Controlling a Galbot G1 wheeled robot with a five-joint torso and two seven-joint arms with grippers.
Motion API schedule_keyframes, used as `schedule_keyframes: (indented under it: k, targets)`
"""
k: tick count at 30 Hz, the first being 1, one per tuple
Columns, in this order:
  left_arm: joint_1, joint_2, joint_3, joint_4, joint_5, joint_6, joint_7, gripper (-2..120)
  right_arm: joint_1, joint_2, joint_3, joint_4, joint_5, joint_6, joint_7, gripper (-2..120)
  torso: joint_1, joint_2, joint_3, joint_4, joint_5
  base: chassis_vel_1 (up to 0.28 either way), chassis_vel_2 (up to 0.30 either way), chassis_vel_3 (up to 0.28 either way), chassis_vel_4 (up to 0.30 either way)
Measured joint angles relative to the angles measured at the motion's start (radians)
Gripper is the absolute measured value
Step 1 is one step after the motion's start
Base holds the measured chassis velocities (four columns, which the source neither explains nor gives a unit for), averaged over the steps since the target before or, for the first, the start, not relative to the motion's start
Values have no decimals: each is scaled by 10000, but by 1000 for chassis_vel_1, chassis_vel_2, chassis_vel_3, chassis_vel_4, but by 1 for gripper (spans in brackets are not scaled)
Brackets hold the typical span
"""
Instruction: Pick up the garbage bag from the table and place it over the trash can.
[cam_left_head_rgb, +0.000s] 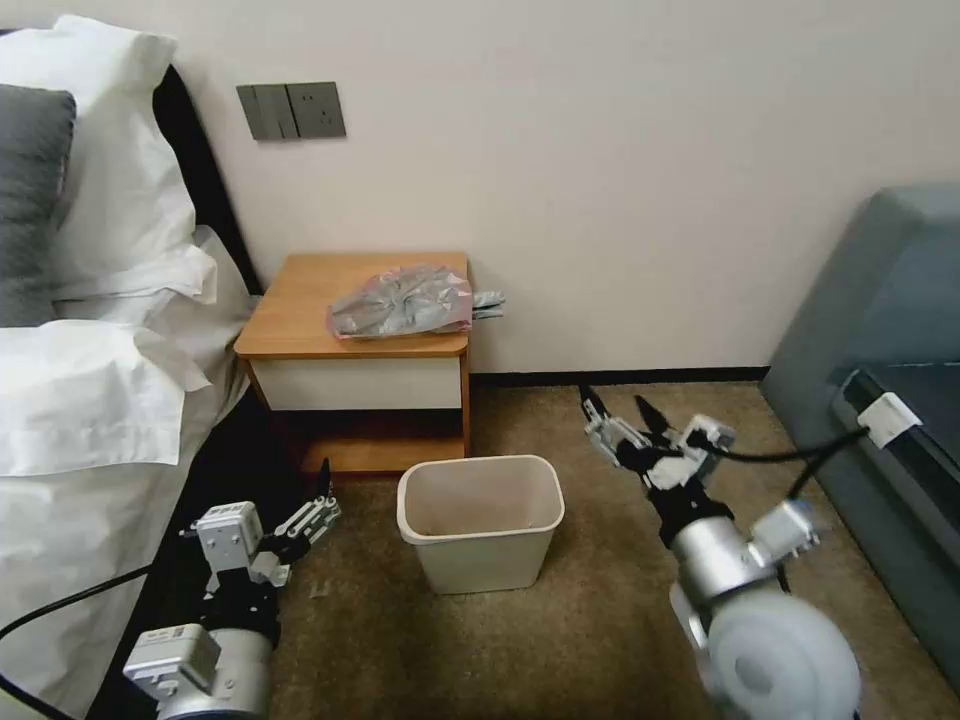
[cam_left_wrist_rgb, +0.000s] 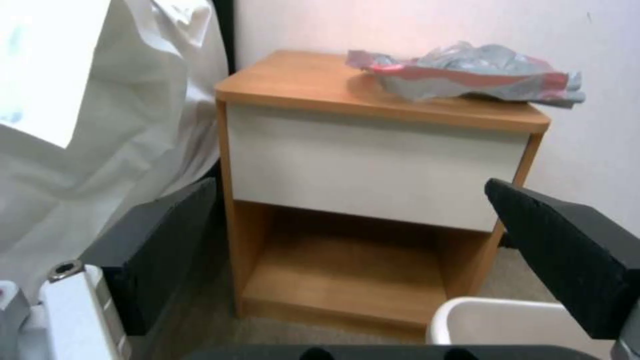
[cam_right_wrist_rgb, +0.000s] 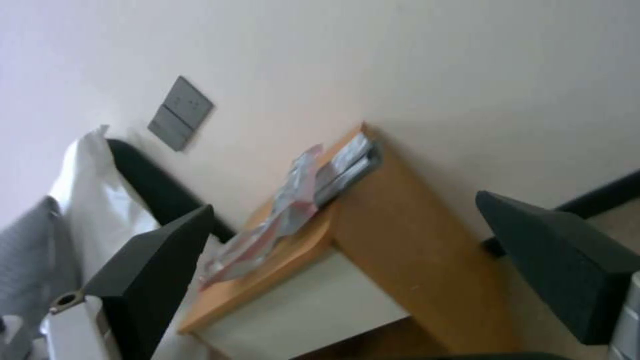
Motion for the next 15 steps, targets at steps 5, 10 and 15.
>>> schedule_keyframes:
  k: [5, 10, 15]
  targets:
    - [207, -48, 29, 10, -65, 48, -23, 100, 1547, 62, -468, -1103, 2387, -267, 749, 100, 0, 0, 0, 0, -2, 0, 0, 0, 0]
    - [265, -73, 7, 14, -65, 51, -25, 100, 2693, 386, -837, -1919, 3781, -292, 1311, 100, 0, 0, 0, 1, -2, 0, 0, 0, 0]
    - [321, -78, -36, 18, -53, 41, -27, 100, 4303, 1069, -1065, -3462, 5779, 10, 2313, 100, 0, 0, 1, 0, -3, 0, 0, 0, 0]
